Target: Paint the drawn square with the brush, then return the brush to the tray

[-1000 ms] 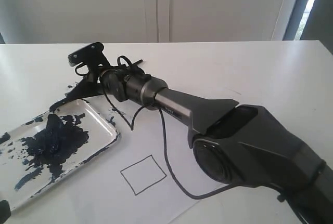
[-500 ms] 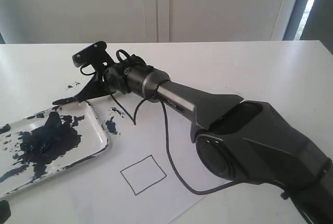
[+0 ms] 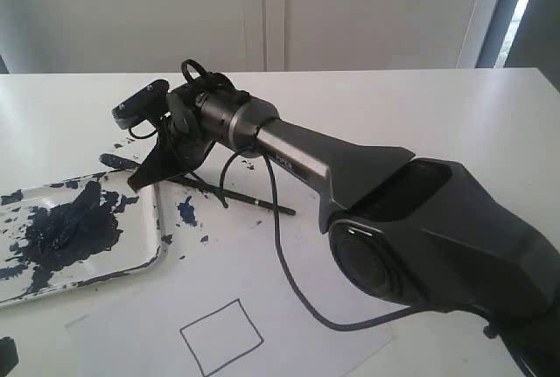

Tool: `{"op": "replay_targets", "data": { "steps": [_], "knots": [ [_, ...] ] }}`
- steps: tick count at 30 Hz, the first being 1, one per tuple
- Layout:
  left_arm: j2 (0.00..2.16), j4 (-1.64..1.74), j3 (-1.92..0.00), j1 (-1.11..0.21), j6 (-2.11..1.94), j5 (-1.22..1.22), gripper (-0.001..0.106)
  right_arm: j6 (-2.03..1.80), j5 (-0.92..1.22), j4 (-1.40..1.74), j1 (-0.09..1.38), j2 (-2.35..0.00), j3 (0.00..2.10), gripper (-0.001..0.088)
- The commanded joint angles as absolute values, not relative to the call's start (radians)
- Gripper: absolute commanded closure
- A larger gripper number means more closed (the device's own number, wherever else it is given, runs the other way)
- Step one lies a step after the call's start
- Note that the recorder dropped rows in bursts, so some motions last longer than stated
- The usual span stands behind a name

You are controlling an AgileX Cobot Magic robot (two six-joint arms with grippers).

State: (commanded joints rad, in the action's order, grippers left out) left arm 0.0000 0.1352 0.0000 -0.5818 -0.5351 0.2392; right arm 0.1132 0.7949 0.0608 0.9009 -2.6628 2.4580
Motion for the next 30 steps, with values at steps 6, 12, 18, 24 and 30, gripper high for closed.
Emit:
{"op": "replay_targets", "data": {
  "steps": [6, 12, 18, 24, 30],
  "knots": [
    [0.0, 0.135, 0.0, -0.582, -0.535, 0.239, 0.03, 0.113, 0.754, 0.061, 0.916, -2.615, 2.458, 0.0867],
    [0.0, 0.135, 0.0, -0.582, -0.535, 0.239, 0.03, 0.109, 0.801, 0.061, 0.927, -2.579, 2.458, 0.0637],
    [0.0, 0.135, 0.0, -0.582, -0.535, 0.239, 0.03, 0.243, 0.971, 0.063, 0.941, -2.573, 2.456, 0.0267],
    [0.0, 0.135, 0.0, -0.582, -0.535, 0.239, 0.03, 0.263, 1.023, 0.066, 0.945, -2.573, 2.454, 0.0269],
    [0.0, 0.135, 0.0, -0.582, -0.535, 0.239, 0.03, 0.263, 1.042, 0.087, 0.944, -2.575, 2.452, 0.0269]
  ]
}}
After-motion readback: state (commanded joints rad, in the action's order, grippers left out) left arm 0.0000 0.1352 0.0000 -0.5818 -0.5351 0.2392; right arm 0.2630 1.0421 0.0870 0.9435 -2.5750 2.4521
